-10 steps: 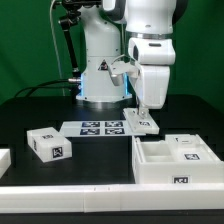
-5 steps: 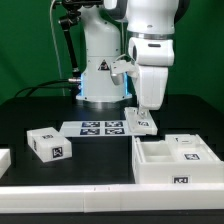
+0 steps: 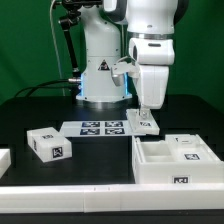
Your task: Assemble cabinet
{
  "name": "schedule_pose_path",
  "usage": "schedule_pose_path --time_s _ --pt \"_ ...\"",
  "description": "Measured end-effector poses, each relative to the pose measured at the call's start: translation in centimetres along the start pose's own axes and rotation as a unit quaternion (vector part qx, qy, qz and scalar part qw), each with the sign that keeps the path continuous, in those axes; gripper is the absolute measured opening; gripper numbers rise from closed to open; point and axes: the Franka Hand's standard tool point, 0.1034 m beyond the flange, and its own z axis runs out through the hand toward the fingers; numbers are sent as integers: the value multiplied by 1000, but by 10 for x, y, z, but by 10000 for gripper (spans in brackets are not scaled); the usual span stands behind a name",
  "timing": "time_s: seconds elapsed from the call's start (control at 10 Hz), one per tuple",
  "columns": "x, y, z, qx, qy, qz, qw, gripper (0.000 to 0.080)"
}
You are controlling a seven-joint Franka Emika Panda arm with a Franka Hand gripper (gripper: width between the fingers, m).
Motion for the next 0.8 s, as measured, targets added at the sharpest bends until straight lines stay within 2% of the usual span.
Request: schedule_pose_path --time_s 0.1,0.2,0.4,0.7,0.8 --pt "0 0 0 -2 1 0 1000 68" --pt "3 2 -1 -13 6 0 1000 68" --pt "2 6 -2 -16 7 -1 1000 68" --pt "5 6 -2 -33 16 3 999 68" --pt "5 6 -2 -34 17 3 999 68"
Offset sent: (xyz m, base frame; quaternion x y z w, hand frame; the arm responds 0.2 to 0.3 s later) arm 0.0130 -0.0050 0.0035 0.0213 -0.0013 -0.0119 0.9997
